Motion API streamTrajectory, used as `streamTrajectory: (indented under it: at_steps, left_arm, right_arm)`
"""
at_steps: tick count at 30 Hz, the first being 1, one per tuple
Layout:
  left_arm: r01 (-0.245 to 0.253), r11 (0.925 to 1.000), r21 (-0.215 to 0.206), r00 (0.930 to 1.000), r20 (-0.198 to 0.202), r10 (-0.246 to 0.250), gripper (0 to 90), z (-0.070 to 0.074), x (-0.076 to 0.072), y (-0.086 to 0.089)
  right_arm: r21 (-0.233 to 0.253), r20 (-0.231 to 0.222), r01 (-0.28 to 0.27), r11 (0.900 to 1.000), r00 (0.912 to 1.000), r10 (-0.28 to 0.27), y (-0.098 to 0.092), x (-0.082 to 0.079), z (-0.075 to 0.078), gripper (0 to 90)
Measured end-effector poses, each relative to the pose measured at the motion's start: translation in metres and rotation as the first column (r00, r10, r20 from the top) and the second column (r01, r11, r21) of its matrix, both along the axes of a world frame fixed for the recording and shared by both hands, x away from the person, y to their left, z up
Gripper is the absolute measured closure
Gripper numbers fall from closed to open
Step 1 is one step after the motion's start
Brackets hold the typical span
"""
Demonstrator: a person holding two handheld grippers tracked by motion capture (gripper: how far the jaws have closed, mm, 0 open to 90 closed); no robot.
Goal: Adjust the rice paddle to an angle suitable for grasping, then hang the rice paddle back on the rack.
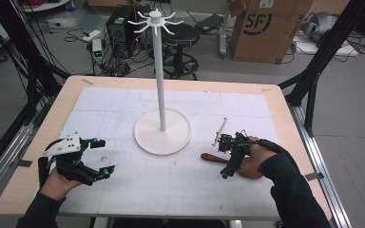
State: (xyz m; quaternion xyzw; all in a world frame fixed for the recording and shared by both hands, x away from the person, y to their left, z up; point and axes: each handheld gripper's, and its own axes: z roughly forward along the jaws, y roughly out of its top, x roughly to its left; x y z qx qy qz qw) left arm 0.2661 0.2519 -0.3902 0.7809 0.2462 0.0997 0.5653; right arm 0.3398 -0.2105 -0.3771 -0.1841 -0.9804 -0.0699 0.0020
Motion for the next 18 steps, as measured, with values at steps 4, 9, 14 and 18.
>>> streamTrajectory:
  at_steps: [4,9,14,18]
  left_arm:
    - [0.000,1.0000,-0.004,1.0000,0.002,0.000,1.7,0.0002,-0.0003,-0.0002]
    - [-0.003,1.0000,-0.001,1.0000,0.001,0.003,1.7,0.0000,0.0007,0.0005]
    - [-0.003,1.0000,-0.002,1.0000,0.000,0.003,1.7,-0.0006,0.0018,-0.0001]
    - [-0.009,1.0000,0.004,1.0000,0.002,0.009,1.7,-0.0006,0.0012,-0.0008]
  right_arm:
    - [0.000,0.010,0.000,1.000,1.0000,0.000,-0.0016,0.0010,0.0002,0.9]
    - [0.001,0.013,-0.003,1.000,0.9999,0.003,-0.0025,0.0009,0.0015,1.0]
    - [-0.013,0.017,-0.004,1.000,0.9999,0.004,-0.0031,0.0028,0.0007,1.1]
    - [-0.024,0.042,-0.014,1.000,0.9990,0.015,-0.0037,0.0048,0.0005,1.4]
